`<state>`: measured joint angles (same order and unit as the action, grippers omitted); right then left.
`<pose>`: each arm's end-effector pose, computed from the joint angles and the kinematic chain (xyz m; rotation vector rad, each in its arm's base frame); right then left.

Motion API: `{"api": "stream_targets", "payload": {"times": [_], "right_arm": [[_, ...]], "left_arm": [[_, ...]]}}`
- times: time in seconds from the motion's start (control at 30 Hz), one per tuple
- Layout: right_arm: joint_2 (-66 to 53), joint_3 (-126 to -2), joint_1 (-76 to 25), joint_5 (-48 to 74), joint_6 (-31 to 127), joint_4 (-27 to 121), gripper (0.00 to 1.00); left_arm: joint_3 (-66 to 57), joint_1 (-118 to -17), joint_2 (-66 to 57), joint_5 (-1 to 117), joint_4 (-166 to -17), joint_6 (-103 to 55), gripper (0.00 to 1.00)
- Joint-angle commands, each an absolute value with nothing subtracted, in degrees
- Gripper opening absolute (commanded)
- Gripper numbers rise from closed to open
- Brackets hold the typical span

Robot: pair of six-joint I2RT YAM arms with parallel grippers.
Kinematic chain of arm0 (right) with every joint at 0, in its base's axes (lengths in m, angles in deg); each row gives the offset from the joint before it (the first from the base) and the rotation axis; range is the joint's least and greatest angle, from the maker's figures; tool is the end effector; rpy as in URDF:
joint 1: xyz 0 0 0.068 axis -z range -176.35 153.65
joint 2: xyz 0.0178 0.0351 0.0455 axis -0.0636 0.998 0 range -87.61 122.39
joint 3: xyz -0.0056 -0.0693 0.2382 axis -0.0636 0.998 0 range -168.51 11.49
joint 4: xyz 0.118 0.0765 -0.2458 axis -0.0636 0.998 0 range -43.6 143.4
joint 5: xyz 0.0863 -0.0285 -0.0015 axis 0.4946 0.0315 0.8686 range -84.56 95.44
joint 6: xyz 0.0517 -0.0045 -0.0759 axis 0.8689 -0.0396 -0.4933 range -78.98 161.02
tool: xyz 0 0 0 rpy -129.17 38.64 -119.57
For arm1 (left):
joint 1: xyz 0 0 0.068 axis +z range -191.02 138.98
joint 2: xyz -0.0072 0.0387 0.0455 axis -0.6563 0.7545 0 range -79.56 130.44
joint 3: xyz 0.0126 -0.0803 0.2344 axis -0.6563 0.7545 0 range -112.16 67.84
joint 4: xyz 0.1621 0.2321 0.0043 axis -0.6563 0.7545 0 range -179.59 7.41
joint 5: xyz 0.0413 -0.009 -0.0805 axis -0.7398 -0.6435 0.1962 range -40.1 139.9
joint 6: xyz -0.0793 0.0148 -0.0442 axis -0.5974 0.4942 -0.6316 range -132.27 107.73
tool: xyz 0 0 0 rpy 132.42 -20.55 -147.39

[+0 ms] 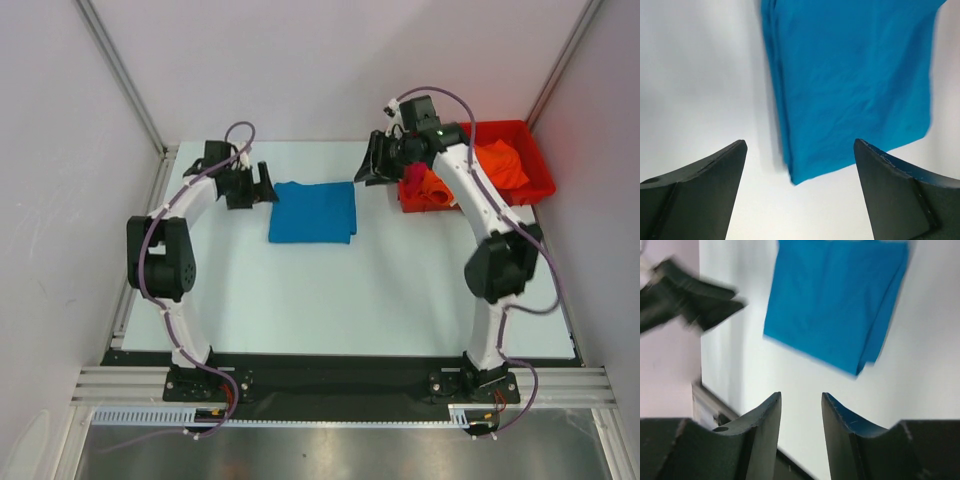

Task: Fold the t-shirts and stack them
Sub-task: Neatly place the folded tshirt to the corner

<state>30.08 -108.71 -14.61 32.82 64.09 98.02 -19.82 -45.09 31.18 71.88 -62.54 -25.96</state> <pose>0.4556 0.1903 0.2851 -0.1217 2.4995 0.8961 0.4677 -0.0643 0.1710 -0.0335 2.4518 -0.6063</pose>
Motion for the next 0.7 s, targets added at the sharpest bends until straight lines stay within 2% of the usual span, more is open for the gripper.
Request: {"api": "stream_targets", "payload": {"times": [0.0,0.17,0.3,0.43,0.6,0.67], "right_arm": [[16.3,-99.1,-18.3,33.2,60.4,107.1,0.45],[-3.0,-83.5,-19.3,35.5,62.4,107.7,0.46],[-13.5,-72.4,-18.9,35.1,62.4,108.5,0.47],[-18.6,-61.7,-17.4,37.0,62.7,107.0,0.47],[-20.2,-59.3,-16.6,39.1,62.3,105.3,0.47],[-19.7,-60.2,-16.1,39.3,60.5,105.7,0.47]], "left_arm": [[-16.1,-44.9,31.9,70.4,-60.6,-20.7,0.93],[-18.2,-45.5,36.1,70.1,-62.3,-22.8,0.93],[-23.0,-46.7,39.7,69.4,-60.6,-24.8,0.93],[-27.3,-49.5,43.0,68.1,-58.6,-24.2,0.92],[-31.0,-51.7,47.9,65.1,-57.0,-25.8,0.89],[-31.0,-52.8,48.5,63.7,-56.4,-27.2,0.85]]}}
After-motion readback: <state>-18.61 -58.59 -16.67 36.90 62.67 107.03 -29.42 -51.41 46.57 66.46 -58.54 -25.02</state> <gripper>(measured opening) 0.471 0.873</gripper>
